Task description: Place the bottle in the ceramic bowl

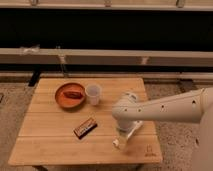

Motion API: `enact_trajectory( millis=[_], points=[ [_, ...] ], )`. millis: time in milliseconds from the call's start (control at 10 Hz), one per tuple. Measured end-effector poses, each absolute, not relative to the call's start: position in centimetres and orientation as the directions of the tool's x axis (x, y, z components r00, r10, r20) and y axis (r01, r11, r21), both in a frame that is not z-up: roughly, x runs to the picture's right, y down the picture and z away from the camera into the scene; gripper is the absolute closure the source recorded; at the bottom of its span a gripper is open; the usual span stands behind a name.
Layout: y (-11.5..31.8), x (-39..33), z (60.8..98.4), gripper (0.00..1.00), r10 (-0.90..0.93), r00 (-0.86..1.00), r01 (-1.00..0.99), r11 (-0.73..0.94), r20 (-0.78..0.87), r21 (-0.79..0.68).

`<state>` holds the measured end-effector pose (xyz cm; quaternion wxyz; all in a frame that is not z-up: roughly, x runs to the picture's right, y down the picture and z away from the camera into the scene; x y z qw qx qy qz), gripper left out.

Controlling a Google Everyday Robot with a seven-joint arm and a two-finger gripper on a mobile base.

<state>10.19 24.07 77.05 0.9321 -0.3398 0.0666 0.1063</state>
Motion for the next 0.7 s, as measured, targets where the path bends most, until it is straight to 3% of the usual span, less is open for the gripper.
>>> enact_trajectory(
  millis=[700],
  points=[
    [24.7, 10.2, 79.0, 0.21, 0.093, 0.976, -0.197, 0.766, -0.197, -0.612]
  ],
)
